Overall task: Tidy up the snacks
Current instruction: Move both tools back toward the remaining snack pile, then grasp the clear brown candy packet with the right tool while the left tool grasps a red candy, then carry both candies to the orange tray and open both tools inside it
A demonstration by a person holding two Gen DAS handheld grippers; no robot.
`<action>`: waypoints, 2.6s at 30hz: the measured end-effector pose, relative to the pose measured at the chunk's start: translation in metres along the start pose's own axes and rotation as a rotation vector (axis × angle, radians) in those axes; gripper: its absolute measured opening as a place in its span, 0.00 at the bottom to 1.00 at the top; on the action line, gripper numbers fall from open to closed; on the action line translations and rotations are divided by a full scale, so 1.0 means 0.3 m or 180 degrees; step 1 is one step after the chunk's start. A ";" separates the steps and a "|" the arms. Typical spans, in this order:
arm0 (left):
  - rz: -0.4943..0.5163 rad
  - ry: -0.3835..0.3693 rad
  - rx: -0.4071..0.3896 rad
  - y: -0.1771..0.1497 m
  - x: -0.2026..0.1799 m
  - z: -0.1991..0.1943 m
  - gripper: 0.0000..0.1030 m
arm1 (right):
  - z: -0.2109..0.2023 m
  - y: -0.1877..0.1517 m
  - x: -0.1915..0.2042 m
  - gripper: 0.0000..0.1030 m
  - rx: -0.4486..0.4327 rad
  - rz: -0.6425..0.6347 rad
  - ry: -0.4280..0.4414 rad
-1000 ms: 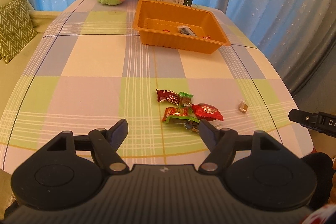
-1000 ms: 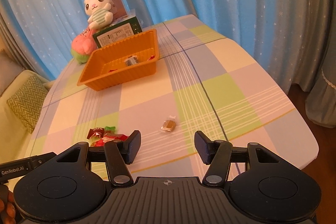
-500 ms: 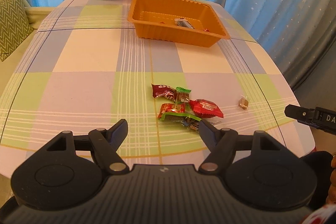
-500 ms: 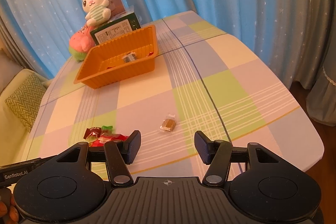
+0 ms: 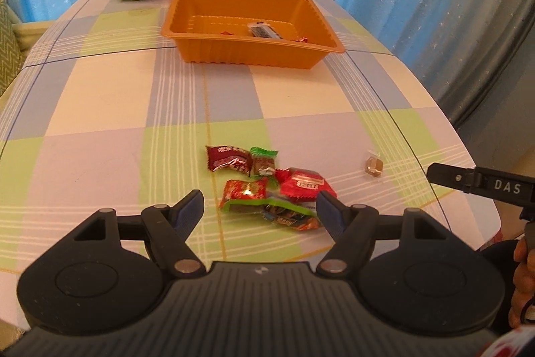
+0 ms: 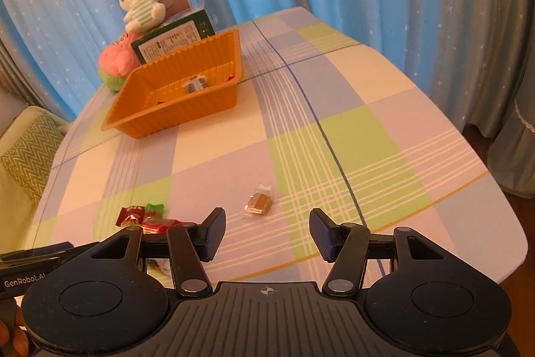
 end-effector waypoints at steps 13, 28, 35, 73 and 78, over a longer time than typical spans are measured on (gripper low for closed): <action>0.0161 -0.0021 0.0079 0.060 -0.010 0.123 0.67 | 0.169 0.004 0.009 0.48 0.0178 -0.0110 0.0042; 0.0098 -0.0042 0.0116 0.076 0.032 0.166 0.65 | 0.334 -0.005 0.048 0.33 0.0330 -0.0324 -0.0082; 0.0117 -0.0142 0.0134 0.076 -0.002 0.174 0.63 | 0.342 -0.031 0.073 0.21 0.0333 -0.0774 -0.0251; 0.0467 -0.0163 0.0336 0.078 -0.142 0.273 0.20 | 0.195 0.045 -0.020 0.20 0.0096 -0.0267 -0.0098; 0.0353 -0.0186 0.0197 0.127 -0.137 0.225 0.20 | 0.180 0.065 0.023 0.20 0.0062 -0.0299 -0.0021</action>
Point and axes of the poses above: each gripper's, at about its wrist camera, not at the fingertips, and z roughly the way its jaws point, x to its left, y to its top, the point moved 10 cm from there along z, roughly the way its jaws point, and after that the axes turned 2 degrees about -z, right-handed, at the moved point
